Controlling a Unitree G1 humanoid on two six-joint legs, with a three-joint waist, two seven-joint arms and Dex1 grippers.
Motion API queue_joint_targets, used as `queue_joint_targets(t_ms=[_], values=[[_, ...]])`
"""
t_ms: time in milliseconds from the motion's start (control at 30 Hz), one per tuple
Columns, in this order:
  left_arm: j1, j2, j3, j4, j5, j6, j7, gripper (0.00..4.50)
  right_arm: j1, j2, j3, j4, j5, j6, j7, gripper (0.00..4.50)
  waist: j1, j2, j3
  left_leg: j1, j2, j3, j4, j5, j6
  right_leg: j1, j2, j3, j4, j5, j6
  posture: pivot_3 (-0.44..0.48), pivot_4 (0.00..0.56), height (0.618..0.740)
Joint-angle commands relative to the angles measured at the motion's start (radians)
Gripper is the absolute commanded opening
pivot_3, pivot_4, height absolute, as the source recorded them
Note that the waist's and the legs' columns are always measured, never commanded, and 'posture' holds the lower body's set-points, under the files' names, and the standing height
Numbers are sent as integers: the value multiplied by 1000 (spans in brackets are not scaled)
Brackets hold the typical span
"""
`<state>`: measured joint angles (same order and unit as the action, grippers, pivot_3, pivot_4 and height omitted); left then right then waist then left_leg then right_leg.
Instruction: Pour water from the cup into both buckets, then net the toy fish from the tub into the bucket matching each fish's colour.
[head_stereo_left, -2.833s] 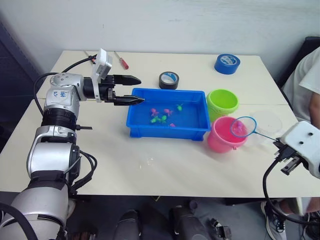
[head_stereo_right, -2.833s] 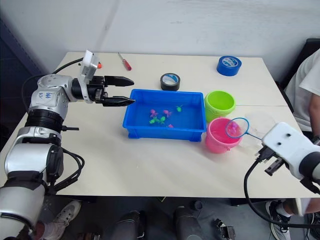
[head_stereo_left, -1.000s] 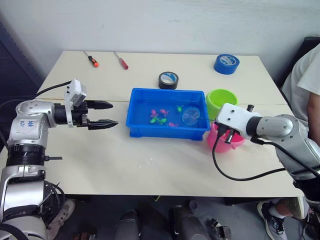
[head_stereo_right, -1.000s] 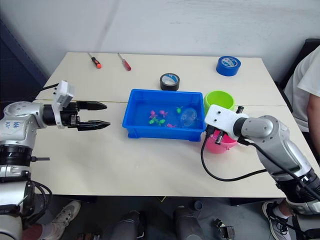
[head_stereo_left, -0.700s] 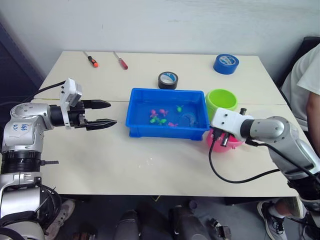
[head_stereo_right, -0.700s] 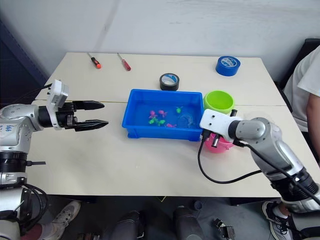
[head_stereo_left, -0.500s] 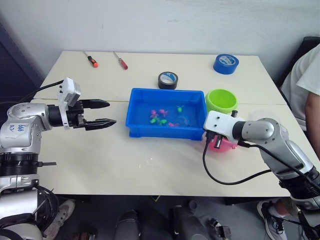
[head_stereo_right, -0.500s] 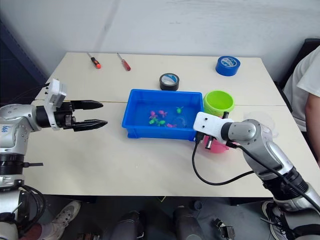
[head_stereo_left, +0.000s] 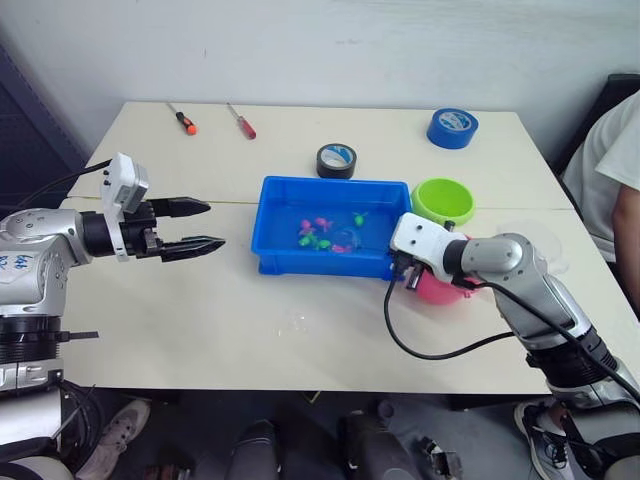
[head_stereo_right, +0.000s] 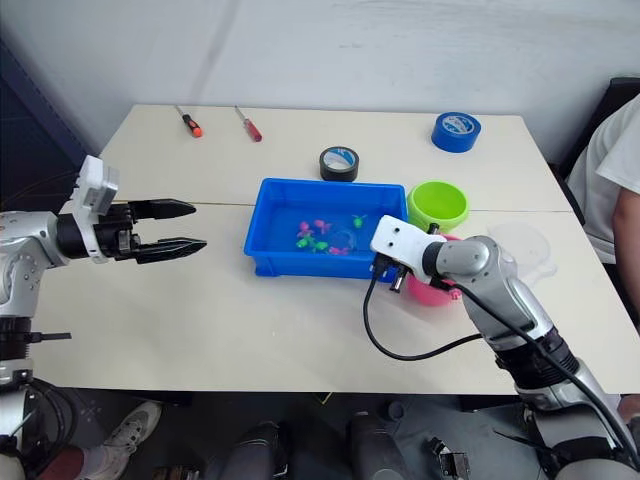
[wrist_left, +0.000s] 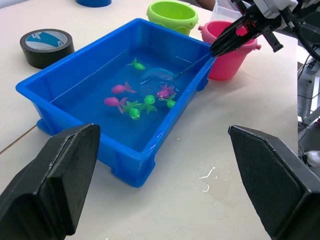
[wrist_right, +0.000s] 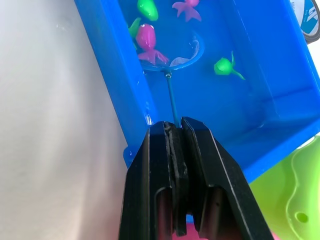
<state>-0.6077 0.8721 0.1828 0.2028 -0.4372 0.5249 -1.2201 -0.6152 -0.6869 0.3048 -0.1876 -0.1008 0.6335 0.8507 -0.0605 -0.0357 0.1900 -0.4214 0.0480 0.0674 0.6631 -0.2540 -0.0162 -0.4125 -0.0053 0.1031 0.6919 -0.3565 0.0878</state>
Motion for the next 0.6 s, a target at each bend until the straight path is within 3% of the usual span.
queue_joint_targets(t_ms=[33, 600], values=[[6, 23, 33, -38, -23, 2, 8, 4470, -35, 14, -50, -10, 22, 25, -12, 0, 0, 0, 0, 0, 0, 0, 0, 0, 0, 0, 0, 0, 0, 0, 0, 0, 150, 734], [-2, 23, 24, -28, -25, -5, 16, 4470, -51, 35, -100, -36, 92, 125, -47, 0, 0, 0, 0, 0, 0, 0, 0, 0, 0, 0, 0, 0, -1, 0, 0, 0, 150, 734]])
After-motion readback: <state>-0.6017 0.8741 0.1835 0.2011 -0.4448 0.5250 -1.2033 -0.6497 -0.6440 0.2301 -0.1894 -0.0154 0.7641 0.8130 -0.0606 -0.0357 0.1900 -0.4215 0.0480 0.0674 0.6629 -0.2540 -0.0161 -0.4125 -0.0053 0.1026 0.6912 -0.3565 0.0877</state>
